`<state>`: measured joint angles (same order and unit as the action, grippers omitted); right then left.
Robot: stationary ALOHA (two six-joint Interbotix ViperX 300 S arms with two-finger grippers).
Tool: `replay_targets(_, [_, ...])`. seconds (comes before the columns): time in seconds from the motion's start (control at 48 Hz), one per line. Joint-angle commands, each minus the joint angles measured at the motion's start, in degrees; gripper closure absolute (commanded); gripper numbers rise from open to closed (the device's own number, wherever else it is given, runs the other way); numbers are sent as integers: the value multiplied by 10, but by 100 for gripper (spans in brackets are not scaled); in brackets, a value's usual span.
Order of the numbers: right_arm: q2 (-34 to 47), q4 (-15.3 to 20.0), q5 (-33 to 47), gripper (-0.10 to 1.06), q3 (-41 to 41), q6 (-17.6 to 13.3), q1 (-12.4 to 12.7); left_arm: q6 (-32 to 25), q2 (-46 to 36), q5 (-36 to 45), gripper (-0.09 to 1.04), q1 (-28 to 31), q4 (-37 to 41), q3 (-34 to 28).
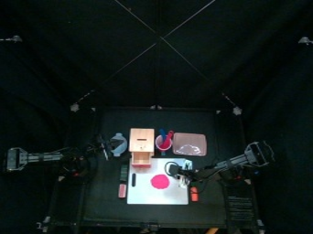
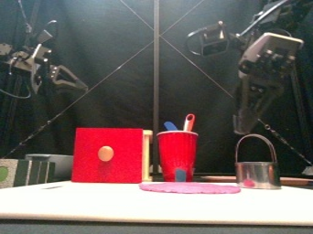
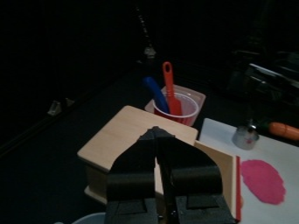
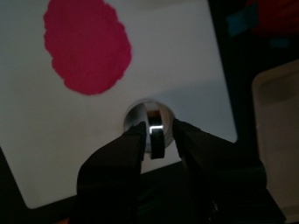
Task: Get the cutter from the drawer then cut the dough then place the extra dough in the bowl
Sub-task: Shut the drawer
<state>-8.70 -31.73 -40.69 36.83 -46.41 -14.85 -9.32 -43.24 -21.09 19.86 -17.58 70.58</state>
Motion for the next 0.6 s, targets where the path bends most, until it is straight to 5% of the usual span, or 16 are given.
replay_targets(0.021, [-11,-45,11,27,-44,-2,1,-2,33,83,63,66,3,-83])
replay_targets(0.208, [26,-79,110,35,-77,-2,8,-3,113,230,65,179,39,-190])
replay_targets(0.604, [136,-78,237,76,-134,-3,42,-8,271,335,65,179,146,-321])
